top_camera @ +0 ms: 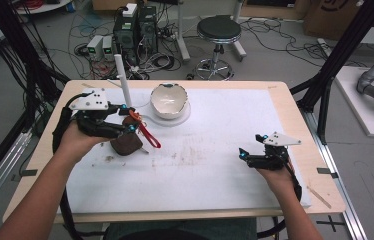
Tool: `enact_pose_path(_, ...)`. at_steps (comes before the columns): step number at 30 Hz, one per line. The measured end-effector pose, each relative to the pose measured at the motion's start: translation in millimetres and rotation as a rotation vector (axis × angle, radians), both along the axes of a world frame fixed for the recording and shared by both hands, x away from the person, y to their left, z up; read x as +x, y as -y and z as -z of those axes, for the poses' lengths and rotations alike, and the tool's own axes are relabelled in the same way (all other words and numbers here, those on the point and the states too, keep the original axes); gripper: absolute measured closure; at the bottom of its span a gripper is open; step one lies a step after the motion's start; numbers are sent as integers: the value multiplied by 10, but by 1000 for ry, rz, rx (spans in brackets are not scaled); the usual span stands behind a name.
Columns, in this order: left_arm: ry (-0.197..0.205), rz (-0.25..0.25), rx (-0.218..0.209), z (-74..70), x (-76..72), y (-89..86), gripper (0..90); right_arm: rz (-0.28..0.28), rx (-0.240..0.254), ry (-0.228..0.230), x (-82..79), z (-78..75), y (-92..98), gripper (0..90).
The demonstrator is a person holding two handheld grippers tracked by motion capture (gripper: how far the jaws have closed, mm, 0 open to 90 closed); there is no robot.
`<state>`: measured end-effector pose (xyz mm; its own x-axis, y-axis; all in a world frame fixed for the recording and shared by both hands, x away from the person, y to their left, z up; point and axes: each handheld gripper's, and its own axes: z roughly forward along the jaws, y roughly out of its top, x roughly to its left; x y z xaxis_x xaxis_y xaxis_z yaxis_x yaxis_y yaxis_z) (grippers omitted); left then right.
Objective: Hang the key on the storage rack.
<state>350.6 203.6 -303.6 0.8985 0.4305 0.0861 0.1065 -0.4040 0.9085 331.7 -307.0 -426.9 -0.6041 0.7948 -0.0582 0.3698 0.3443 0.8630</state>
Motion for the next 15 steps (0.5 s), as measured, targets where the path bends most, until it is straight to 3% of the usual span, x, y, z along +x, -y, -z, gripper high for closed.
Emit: enact_pose_path(15, 23, -54, 10, -221, 148, -108, 488, 4, 3, -4, 4, 1, 0, 161)
